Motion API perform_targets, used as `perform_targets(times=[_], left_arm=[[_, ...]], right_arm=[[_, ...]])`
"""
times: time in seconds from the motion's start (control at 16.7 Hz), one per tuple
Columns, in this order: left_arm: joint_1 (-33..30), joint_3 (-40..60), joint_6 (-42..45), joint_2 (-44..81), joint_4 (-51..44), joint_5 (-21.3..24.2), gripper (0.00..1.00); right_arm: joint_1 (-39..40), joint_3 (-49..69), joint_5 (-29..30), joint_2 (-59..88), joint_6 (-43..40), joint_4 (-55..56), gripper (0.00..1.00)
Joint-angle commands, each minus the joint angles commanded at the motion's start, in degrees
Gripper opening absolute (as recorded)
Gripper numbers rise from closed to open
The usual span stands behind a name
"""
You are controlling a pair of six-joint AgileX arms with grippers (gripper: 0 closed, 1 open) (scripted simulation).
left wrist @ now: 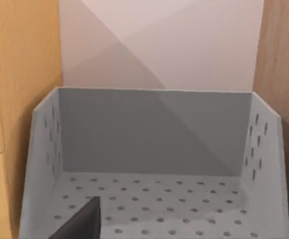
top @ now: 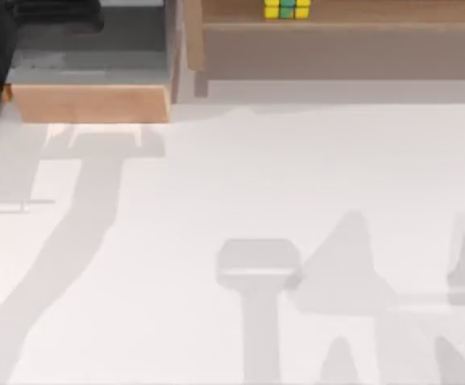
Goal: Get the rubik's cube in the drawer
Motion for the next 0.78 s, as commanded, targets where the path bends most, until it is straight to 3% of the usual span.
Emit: perform_targets(times=[0.42, 0.78], left_arm=[[-14.3, 26.3, 0.3, 45.3, 14.4, -13.1, 1.0], [-20.7, 40.7, 0.2, 66.5, 22.2, -19.3, 1.0]], right_arm=[[0.0, 0.0, 0.0, 0.0, 0.0, 0.0, 1.0], [0.0, 0.0, 0.0, 0.0, 0.0, 0.0, 1.0]])
